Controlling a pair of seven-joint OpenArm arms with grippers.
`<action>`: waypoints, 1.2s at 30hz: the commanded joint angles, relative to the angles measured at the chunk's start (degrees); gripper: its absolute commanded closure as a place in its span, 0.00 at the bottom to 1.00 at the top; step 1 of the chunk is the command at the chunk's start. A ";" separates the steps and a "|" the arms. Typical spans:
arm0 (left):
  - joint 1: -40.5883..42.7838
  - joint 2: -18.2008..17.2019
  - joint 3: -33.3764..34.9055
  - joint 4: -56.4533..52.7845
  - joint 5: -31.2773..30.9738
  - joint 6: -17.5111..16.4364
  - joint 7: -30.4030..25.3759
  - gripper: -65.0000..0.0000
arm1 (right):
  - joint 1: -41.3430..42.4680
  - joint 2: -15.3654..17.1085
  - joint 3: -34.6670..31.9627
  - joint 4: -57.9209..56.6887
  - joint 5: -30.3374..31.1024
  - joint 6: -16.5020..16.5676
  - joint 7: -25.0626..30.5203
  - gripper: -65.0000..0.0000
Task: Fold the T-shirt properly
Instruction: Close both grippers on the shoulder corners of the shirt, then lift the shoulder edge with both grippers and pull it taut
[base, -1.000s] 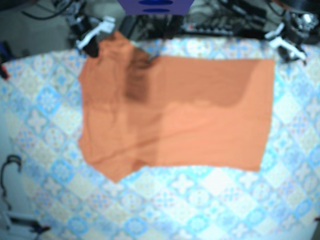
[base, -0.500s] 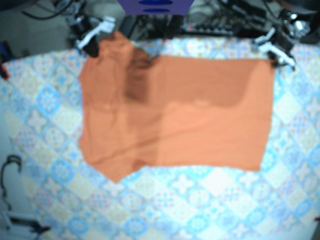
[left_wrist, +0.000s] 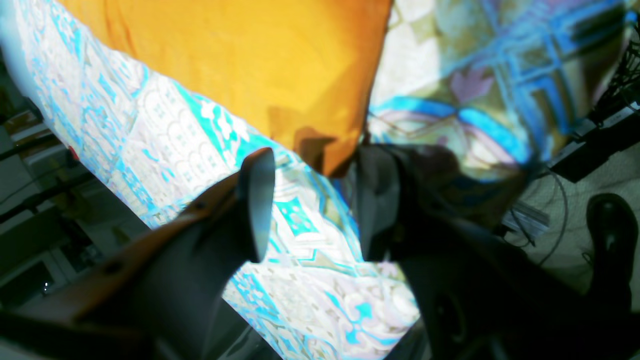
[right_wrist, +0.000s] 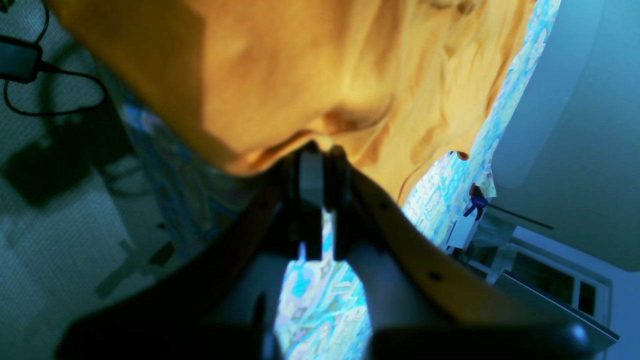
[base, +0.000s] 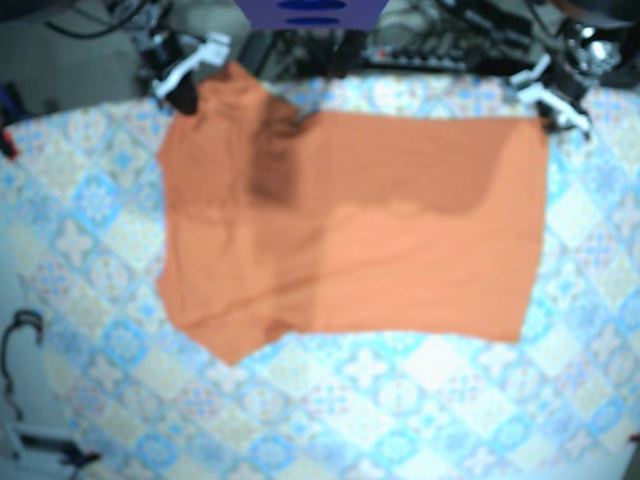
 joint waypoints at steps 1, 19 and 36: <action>0.27 -0.95 -0.42 0.49 0.10 0.70 -0.05 0.59 | -1.08 0.18 -0.24 -0.51 -0.27 3.89 1.19 1.00; -4.92 -1.04 4.85 -2.32 0.10 0.70 -0.05 0.59 | -1.08 0.18 -0.24 -0.33 -0.36 3.89 1.19 1.00; -4.92 -0.87 4.59 -2.24 0.10 0.79 -0.05 1.00 | -1.08 0.18 -0.24 -0.51 -0.36 3.89 1.02 1.00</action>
